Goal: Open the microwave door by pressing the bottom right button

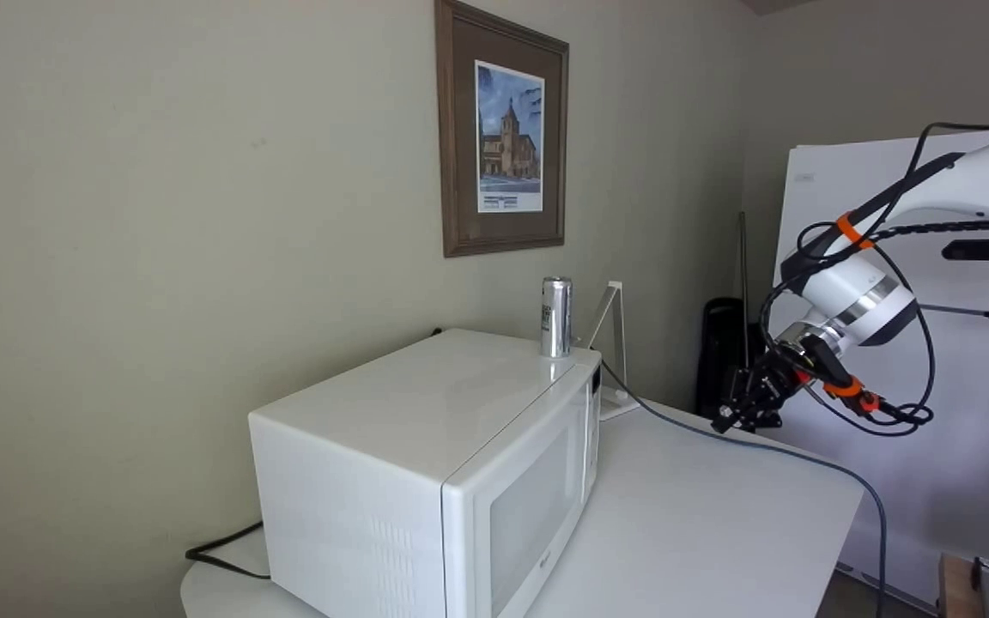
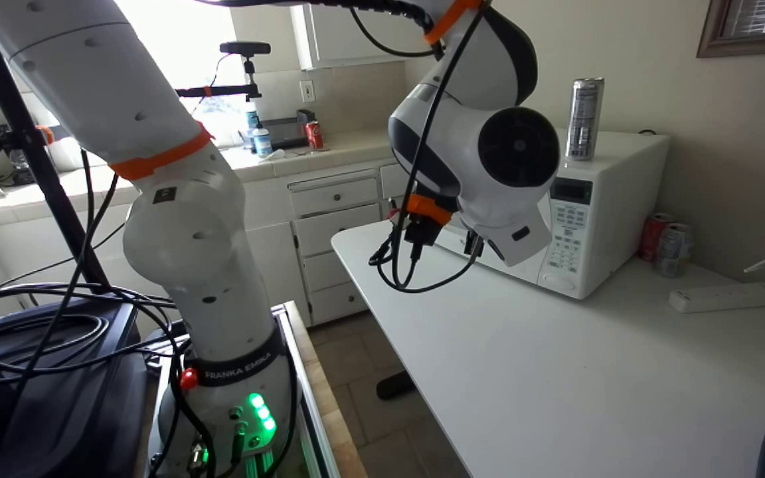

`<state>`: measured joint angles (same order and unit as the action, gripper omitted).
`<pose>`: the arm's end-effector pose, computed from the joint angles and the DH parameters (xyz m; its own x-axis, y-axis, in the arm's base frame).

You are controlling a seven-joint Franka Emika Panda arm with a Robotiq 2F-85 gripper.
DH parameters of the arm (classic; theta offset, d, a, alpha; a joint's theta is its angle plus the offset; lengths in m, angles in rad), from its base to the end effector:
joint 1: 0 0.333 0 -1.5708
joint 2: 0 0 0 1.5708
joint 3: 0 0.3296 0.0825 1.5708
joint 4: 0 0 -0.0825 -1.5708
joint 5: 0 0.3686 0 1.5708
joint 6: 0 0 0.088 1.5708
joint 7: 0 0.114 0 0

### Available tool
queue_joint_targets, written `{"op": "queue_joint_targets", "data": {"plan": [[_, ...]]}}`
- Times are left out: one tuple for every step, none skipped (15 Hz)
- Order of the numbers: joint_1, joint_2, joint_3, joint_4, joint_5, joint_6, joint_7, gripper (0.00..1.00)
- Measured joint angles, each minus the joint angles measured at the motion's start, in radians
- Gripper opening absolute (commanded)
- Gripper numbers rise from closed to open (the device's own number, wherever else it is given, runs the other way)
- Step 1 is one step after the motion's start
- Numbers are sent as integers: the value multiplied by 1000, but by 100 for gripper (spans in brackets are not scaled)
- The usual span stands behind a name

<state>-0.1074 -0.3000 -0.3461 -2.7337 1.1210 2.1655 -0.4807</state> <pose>0.3413 -0.1146 0.3273 0.7675 -0.6133 -0.1868 -0.4880 -0.3699 -0.7906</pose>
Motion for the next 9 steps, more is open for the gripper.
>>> {"op": "queue_joint_targets", "data": {"plan": [[0,0,0,1,0,0,0,1],[0,0,0,2,0,-1,0,0],[0,0,0,2,0,-1,0,0],[-6,2,6,3,0,-1,0,0],[-15,9,14,8,0,-1,-7,0],[-21,24,18,17,1,-1,-28,0],[-25,47,19,34,3,-1,-59,0],[-27,80,18,55,8,-2,-99,0],[-29,121,18,81,15,-16,-150,0]]}}
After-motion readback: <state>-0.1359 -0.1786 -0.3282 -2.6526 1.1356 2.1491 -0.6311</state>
